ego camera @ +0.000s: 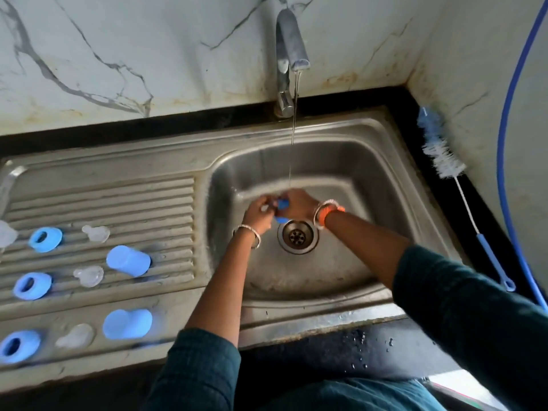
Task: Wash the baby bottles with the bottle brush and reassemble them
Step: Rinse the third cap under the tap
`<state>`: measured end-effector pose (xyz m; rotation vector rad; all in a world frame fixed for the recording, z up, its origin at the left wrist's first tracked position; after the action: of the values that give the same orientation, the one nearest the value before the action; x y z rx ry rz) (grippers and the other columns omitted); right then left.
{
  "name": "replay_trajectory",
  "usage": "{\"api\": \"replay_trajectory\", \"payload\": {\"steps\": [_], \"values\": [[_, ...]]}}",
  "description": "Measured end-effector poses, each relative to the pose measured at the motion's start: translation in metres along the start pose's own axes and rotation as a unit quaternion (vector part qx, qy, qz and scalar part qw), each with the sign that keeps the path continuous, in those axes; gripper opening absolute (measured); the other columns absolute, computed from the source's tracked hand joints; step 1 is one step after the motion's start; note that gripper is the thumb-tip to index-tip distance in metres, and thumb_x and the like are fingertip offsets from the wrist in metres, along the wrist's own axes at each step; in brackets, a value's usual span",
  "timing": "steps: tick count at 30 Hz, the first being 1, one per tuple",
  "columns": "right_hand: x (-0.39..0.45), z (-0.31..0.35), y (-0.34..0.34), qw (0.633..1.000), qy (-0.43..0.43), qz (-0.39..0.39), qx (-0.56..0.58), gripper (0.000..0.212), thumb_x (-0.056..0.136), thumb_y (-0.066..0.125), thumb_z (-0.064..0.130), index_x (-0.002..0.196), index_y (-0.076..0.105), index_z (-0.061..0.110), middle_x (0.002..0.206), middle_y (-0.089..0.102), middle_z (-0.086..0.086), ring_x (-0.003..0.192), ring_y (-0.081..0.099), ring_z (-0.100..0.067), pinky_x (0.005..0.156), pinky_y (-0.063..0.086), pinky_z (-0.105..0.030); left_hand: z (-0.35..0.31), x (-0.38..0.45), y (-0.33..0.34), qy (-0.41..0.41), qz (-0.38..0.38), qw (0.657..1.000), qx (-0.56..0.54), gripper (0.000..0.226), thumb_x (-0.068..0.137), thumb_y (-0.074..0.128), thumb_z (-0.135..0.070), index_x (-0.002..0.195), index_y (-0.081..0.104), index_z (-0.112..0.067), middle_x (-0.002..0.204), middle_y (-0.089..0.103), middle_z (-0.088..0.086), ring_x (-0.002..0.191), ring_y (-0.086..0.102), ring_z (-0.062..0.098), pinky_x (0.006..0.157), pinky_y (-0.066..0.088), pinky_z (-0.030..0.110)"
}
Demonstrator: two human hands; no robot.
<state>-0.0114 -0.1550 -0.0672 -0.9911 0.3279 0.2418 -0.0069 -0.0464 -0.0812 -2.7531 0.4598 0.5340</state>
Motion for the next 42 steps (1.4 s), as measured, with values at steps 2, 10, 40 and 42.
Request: {"api": "replay_trajectory", "payload": {"steps": [2, 10, 40, 42], "values": [[0.005, 0.01, -0.045, 0.998, -0.004, -0.025, 0.063, 0.024, 0.083, 0.072, 0.031, 0.084, 0.06, 0.01, 0.085, 0.06, -0.01, 0.078, 0.059, -0.023, 0.063, 0.04, -0.028, -0.039, 0.013, -0.005, 0.021, -0.003, 0.999, -0.026, 0.017, 0.096, 0.05, -0.009, 0.086, 0.057, -0.022, 0.081, 0.059, -0.003, 0.066, 0.056, 0.004, 0.049, 0.049, 0.02], [0.008, 0.049, -0.138, 0.972, -0.066, -0.22, 0.04, 0.06, 0.075, 0.072, 0.013, 0.125, 0.043, 0.0, 0.112, 0.06, -0.022, 0.102, 0.059, -0.039, 0.076, 0.045, -0.037, -0.16, 0.032, -0.024, 0.2, -0.125, 0.964, 0.121, 0.017, 0.095, 0.053, -0.015, 0.086, 0.062, -0.004, 0.086, 0.059, 0.019, 0.078, 0.05, 0.018, 0.069, 0.041, 0.029], [-0.006, 0.069, -0.15, 0.954, -0.075, -0.233, -0.171, 0.042, 0.083, 0.064, 0.009, 0.12, 0.045, 0.004, 0.109, 0.064, -0.019, 0.097, 0.064, -0.037, 0.072, 0.049, -0.038, -0.172, 0.022, -0.032, 0.215, -0.19, 0.952, 0.106, 0.019, 0.079, 0.058, -0.015, 0.077, 0.073, -0.003, 0.074, 0.07, 0.015, 0.067, 0.063, 0.021, 0.062, 0.047, 0.03], [-0.003, 0.069, -0.15, 0.966, -0.095, -0.221, -0.1, 0.035, 0.081, 0.067, 0.007, 0.112, 0.054, 0.002, 0.101, 0.065, -0.02, 0.088, 0.065, -0.036, 0.069, 0.048, -0.036, -0.171, 0.021, -0.029, 0.208, -0.175, 0.962, 0.039, 0.017, 0.08, 0.059, -0.014, 0.075, 0.072, -0.004, 0.065, 0.068, 0.01, 0.06, 0.055, 0.009, 0.06, 0.042, 0.025]]}}
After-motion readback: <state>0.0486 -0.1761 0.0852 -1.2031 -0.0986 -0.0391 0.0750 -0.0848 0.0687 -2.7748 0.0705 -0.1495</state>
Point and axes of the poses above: each hand's wrist, its own x-axis towards the middle knuckle, its own y-axis out of the palm, z = x × y, the point moved 8 cm from there along x, towards the middle knuckle
